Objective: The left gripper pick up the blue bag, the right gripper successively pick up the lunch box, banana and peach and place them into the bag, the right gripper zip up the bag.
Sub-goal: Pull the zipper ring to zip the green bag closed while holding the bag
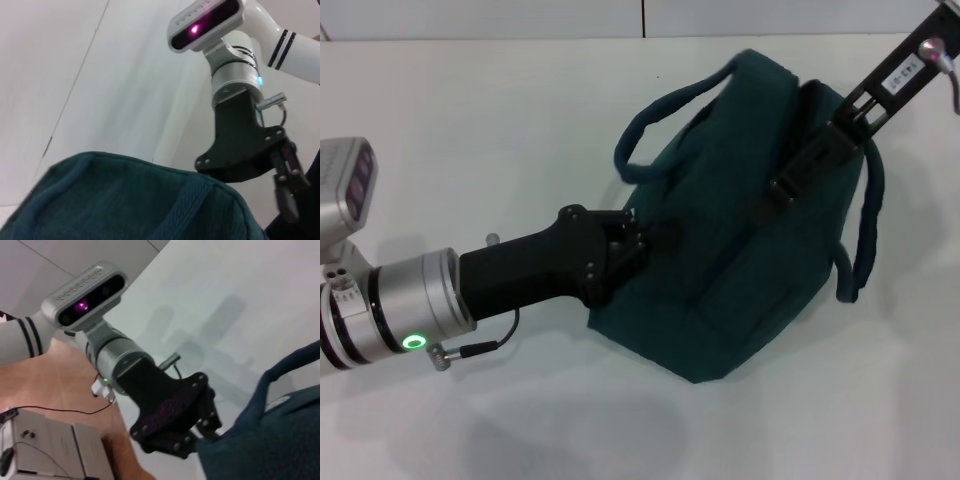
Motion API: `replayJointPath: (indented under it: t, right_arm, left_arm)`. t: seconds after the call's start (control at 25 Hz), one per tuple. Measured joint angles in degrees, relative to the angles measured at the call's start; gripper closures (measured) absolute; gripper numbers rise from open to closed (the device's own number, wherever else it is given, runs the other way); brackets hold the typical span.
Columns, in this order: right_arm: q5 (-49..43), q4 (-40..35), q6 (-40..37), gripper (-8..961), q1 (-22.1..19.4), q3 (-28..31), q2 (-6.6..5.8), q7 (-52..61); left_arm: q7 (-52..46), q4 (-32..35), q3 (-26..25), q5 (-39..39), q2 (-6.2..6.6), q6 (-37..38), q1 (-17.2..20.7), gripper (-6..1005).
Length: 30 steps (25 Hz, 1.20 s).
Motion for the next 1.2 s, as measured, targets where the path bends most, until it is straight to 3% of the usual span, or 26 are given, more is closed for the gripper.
replayJointPath:
  t: [0.44, 1.0, 1.2]
  right_arm:
    - [0.0, 0.1, -4.9, 253, -0.1, 4.8, -2.07, 2.0]
    - [1.6, 1.2, -7.3, 255, -0.6, 7.7, -1.43, 3.3]
    - [2.5, 1.5, -7.4, 256, -0.8, 11.1, -1.09, 3.3]
  left_arm:
    - [0.1, 0.1, 0.0, -1.8, -0.07, -0.7, 0.1, 945]
    - [0.3, 0.0, 0.1, -2.0, -0.23, -0.9, 0.1, 945]
    - [0.3, 0.0, 0.3, -2.0, -0.23, -0.9, 0.1, 945]
